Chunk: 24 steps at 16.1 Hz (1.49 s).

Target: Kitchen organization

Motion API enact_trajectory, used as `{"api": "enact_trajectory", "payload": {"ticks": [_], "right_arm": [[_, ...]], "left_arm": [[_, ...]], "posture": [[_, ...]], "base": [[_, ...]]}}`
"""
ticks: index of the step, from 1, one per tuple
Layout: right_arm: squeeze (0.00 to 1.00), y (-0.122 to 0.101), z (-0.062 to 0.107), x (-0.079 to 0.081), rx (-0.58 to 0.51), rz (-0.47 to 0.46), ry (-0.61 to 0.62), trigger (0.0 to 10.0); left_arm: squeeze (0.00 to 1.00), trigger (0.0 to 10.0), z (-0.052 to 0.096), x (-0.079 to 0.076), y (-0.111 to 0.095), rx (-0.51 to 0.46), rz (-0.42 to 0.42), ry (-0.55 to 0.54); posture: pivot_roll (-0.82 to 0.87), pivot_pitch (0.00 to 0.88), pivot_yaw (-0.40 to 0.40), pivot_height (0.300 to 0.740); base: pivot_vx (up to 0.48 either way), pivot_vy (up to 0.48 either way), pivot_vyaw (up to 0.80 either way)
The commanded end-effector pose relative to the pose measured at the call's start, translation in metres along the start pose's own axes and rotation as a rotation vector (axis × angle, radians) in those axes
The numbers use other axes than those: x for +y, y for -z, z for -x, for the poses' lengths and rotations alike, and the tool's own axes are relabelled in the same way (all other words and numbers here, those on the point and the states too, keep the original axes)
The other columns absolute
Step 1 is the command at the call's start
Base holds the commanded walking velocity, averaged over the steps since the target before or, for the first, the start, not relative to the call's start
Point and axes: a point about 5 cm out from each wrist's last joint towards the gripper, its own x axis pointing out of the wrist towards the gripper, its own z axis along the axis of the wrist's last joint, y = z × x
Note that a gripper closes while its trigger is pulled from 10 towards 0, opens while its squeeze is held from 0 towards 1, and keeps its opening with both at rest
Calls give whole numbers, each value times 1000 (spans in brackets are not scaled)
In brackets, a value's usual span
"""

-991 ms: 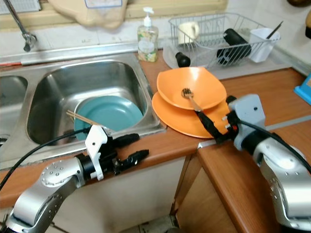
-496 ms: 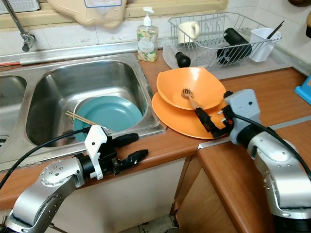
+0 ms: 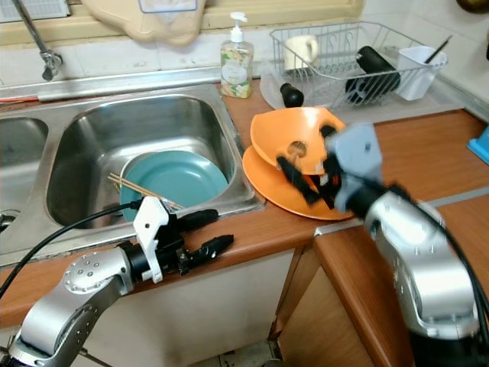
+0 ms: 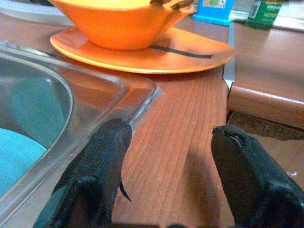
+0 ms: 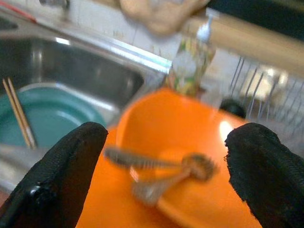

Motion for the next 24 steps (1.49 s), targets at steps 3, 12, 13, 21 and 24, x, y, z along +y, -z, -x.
{"api": "enact_trajectory", "payload": {"ticks": [3, 12, 13, 21, 24], "right_arm": [[0, -5, 13, -8, -18, -23, 57, 10000], [0, -1, 12, 7, -29, -200, 102, 10000], [0, 2, 9, 11, -6, -191, 101, 10000], [0, 21, 2, 2, 101, -209, 304, 980], [0, 23, 5, 0, 115, -217, 326, 0]], "left_arm": [[0, 10000, 0, 1, -2, -1, -13, 0], [0, 10000, -2, 0, -2, -2, -18, 13], [0, 10000, -1, 1, -2, -3, -17, 9], [0, 10000, 1, 1, -2, -2, -23, 1], [0, 10000, 1, 1, -1, -3, -23, 0]], "posture": [[-199, 0, 35, 740], [-192, 0, 29, 740], [-190, 0, 27, 740], [-186, 0, 21, 740], [-187, 0, 19, 740]], "base": [[0, 0, 0], [0, 0, 0], [0, 0, 0], [0, 0, 0], [0, 0, 0]]}}
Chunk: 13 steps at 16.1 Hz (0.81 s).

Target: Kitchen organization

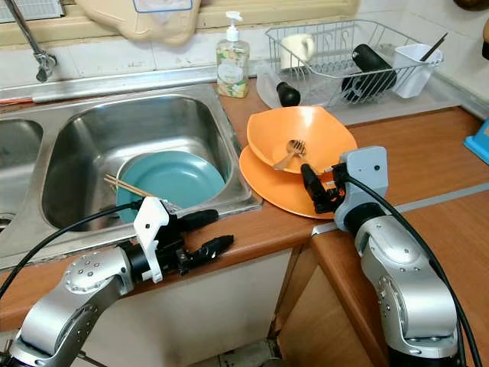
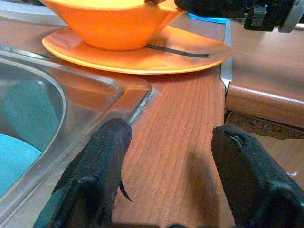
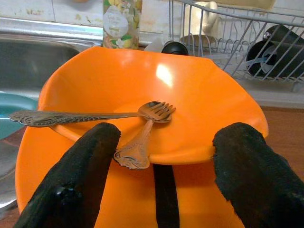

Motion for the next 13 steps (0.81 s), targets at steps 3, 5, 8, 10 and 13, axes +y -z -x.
{"api": "enact_trajectory", "payload": {"ticks": [3, 5, 8, 10, 13], "right_arm": [[0, 0, 1, -2, 1, -25, 7, 0], [0, -1, -1, 1, -10, -48, -12, 0], [0, 1, -3, 2, -2, -83, -25, 0], [0, 0, -5, 3, -5, -98, -31, 0], [0, -1, -5, 3, -10, -104, -29, 0]], "left_arm": [[0, 10000, 1, 1, 0, -3, -17, -6], [0, 10000, 1, 1, 0, -4, -16, -7], [0, 10000, -1, 1, -1, -9, -18, -15], [0, 10000, -1, 3, -2, -19, -17, -29], [0, 10000, -1, 2, -1, -16, -16, -24]], "posture": [[-188, 0, 18, 740], [-187, 0, 16, 740], [-185, 0, 3, 740], [-190, 0, 1, 740], [-195, 0, 7, 740]], "base": [[0, 0, 0], [0, 0, 0], [0, 0, 0], [0, 0, 0], [0, 0, 0]]}}
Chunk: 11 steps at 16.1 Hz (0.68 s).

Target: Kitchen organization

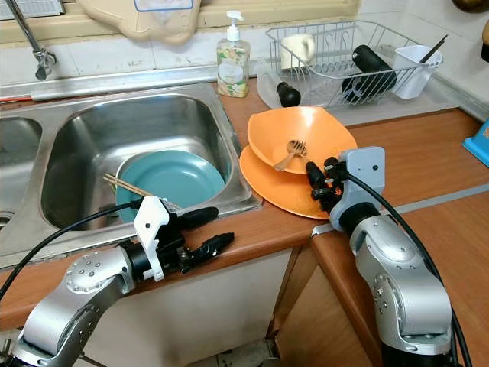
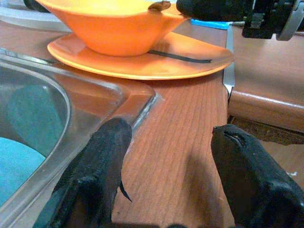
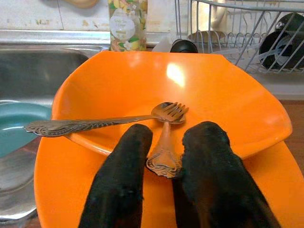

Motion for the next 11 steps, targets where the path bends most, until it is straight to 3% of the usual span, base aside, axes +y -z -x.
{"api": "enact_trajectory", "payload": {"ticks": [1, 7, 11], "right_arm": [[0, -4, -2, -1, -9, -19, -3, 0], [0, -7, -1, -2, -17, -4, -3, 0], [0, -16, 3, -8, -11, 96, -1, 0]], "left_arm": [[0, 10000, 0, 2, -1, 1, -8, -7], [0, 10000, -1, 2, 0, 2, -9, -6], [0, 10000, 1, 3, 0, 5, -11, -5]], "posture": [[-197, 0, 8, 740], [-197, 0, 9, 740], [-195, 0, 14, 740]], "base": [[0, 0, 0], [0, 0, 0], [0, 0, 0]]}}
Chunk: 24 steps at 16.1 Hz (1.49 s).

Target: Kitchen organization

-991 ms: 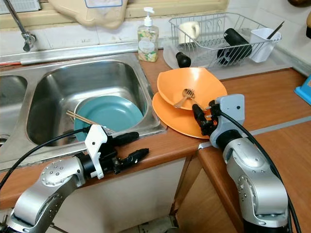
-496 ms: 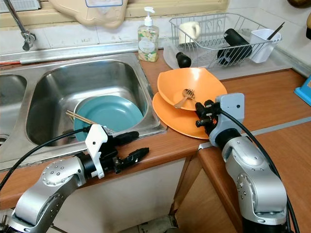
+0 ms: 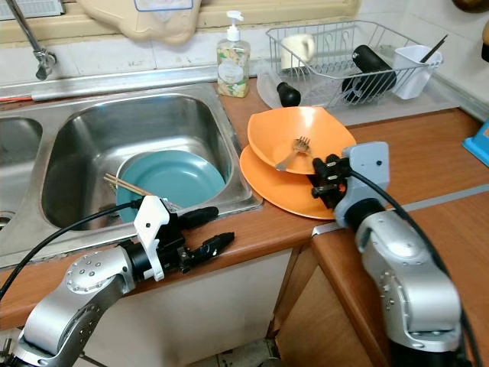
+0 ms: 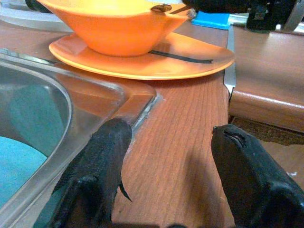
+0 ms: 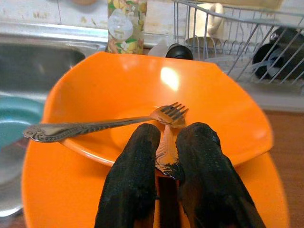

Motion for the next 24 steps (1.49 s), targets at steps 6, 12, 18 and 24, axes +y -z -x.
{"api": "enact_trajectory", "payload": {"ticks": [6, 12, 18, 24], "right_arm": [[0, -24, 5, -19, 10, 242, -16, 0], [0, -27, 6, -22, 64, 535, -74, 0], [0, -46, 2, -22, -45, 581, -36, 0], [0, -67, 2, 2, -193, 300, -208, 0]], "left_arm": [[0, 10000, 1, 3, -1, 15, -22, 0], [0, 10000, 0, 4, 2, 58, -59, 14], [0, 10000, -1, 9, -2, 82, -136, 16], [0, 10000, -16, 32, -35, 7, -460, -101]], "posture": [[-197, 0, 16, 740], [-197, 0, 13, 740], [-192, 0, 15, 740], [-188, 0, 17, 740]], "base": [[0, 0, 0], [0, 0, 0], [0, 0, 0], [0, 0, 0]]}}
